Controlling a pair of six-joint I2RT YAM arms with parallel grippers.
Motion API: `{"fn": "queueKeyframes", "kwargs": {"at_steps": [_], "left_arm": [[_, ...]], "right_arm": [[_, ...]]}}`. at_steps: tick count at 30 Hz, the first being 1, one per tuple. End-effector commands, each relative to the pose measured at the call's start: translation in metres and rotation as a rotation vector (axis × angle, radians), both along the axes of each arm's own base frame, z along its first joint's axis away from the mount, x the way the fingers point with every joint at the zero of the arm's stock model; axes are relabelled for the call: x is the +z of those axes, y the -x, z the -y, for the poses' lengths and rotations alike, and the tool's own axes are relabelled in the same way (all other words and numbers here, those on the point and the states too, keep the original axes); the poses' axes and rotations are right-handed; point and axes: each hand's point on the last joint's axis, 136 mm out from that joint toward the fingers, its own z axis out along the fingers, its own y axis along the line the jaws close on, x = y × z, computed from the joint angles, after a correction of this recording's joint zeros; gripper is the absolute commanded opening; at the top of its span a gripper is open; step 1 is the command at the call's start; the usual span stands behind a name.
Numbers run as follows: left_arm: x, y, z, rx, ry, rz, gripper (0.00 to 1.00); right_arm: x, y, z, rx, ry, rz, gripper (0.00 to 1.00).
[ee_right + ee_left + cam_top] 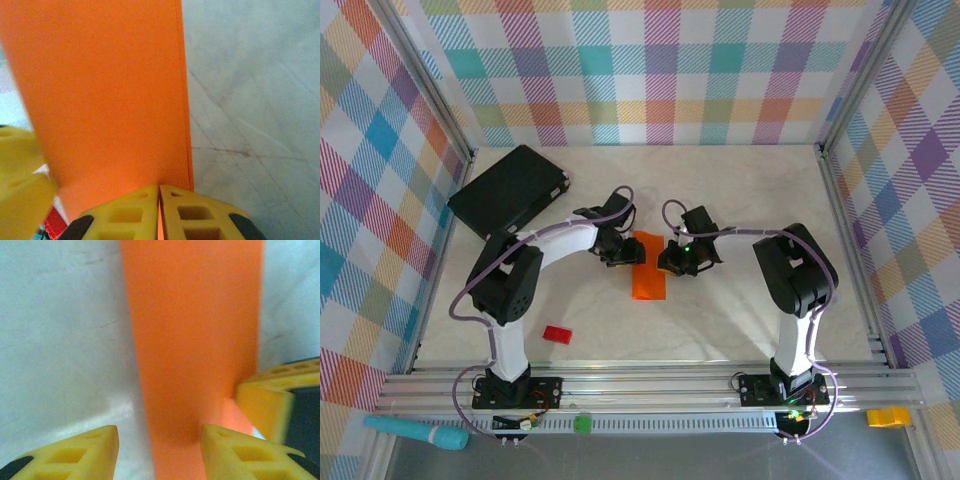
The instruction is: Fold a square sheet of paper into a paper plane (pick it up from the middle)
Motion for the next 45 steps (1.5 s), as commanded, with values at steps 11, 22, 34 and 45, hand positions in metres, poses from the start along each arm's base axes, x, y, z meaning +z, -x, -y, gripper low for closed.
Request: {"fn": "queueKeyframes", "kwargs": {"at_steps": [11,22,34,45], "left_arm": [[0.034,0.022,0.05,0.039,0.308,-0.058,0.14],[-0.002,0.023,0.062,0.083,0.32,-0.136,0.0],[-0.033,0.017,0.049,0.128,0.254,-0.159,0.0],[-0.014,0.013,0.041,0.136,0.313,-0.111,0.0]], "right_arm": [[-0.076,0.048,0.053,0.055,0.299,-0.212,0.1],[-0.086,0.053,0.059,0.04,0.332,-0.246,0.08],[-0.093,0.061,0.07,0.038,0.389,-0.272,0.07],[-0.096,0.064,0.074,0.032,0.407,-0.282,0.07]]}}
